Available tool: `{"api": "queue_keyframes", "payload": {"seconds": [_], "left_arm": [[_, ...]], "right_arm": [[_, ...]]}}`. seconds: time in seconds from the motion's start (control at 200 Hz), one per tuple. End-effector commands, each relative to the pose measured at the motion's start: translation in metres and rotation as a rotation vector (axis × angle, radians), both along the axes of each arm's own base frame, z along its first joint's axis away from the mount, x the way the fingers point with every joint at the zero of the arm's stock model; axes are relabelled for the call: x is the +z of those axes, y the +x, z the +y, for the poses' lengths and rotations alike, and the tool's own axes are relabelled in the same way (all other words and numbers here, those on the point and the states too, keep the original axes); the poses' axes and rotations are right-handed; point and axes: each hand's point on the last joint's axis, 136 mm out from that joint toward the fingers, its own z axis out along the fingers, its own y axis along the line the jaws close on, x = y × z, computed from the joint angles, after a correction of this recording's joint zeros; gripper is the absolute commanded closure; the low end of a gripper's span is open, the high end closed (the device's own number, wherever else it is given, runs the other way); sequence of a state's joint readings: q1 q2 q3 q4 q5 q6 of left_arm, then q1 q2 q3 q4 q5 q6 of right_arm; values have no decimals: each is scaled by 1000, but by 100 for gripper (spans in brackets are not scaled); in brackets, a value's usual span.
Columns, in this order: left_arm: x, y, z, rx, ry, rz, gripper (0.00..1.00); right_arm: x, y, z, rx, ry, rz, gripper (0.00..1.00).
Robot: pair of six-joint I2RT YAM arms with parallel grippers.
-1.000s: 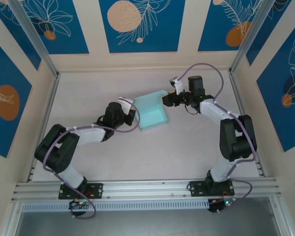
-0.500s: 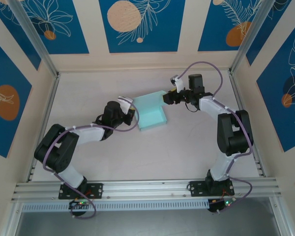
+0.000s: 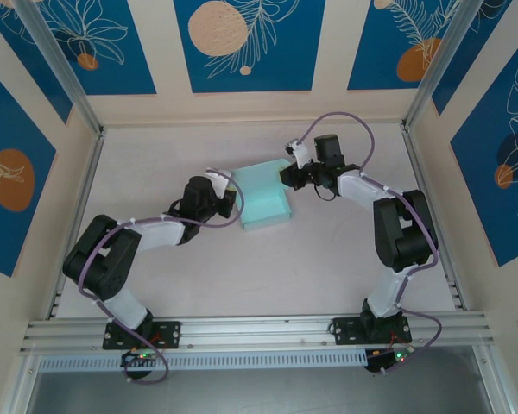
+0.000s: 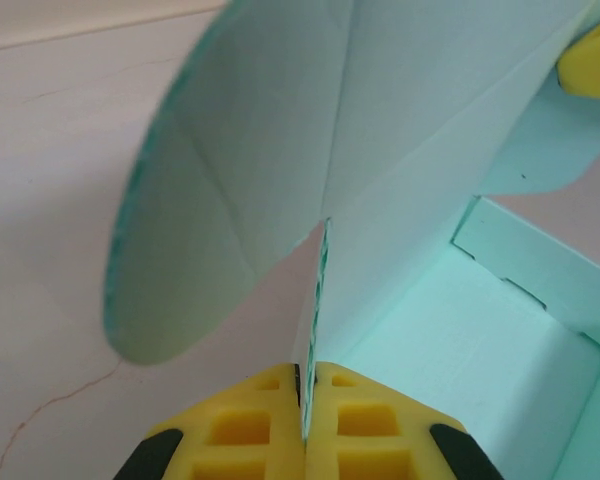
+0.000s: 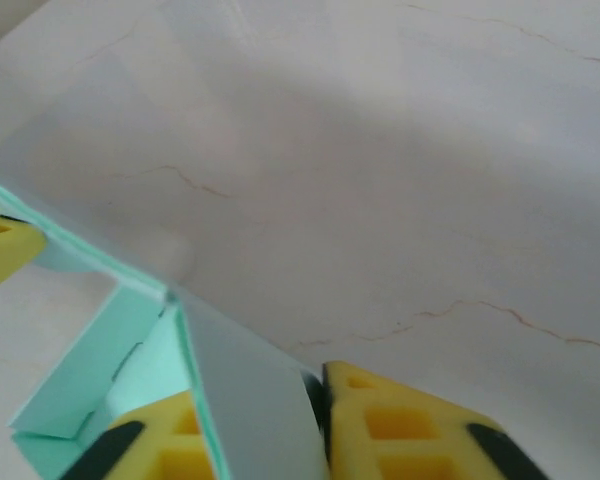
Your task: Fold the paper box
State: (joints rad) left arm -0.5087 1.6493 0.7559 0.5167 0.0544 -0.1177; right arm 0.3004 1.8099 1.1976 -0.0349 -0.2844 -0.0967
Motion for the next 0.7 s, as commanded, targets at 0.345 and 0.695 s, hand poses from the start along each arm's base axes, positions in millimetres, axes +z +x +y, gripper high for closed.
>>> {"api": "queue_keyframes", "payload": {"seconds": [0.345,0.695], "left_arm": [[15,9,-18,138,-101,-64,100],[19,-5,-2,217,-201,-50,100]], "right_arm": [[-32,-22,41,-315,-268,-41,99],[-33,-53,71,-362,-391,-199,100]]}}
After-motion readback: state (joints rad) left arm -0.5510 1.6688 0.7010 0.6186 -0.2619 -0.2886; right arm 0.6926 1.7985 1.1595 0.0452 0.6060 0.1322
